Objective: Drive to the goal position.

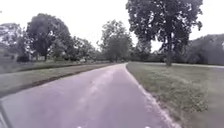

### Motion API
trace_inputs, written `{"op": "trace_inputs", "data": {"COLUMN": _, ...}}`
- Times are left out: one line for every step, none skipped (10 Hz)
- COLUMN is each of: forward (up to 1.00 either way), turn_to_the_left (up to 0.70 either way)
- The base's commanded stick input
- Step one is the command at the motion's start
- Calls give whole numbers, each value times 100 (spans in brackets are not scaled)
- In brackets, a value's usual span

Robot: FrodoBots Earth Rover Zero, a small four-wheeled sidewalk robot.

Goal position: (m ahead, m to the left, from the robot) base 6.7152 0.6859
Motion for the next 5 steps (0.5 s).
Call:
{"op": "trace_inputs", "data": {"forward": 70, "turn_to_the_left": 1}}
{"op": "trace_inputs", "data": {"forward": 70, "turn_to_the_left": 1}}
{"op": "trace_inputs", "data": {"forward": 70, "turn_to_the_left": 0}}
{"op": "trace_inputs", "data": {"forward": 70, "turn_to_the_left": 0}}
{"op": "trace_inputs", "data": {"forward": 70, "turn_to_the_left": 0}}
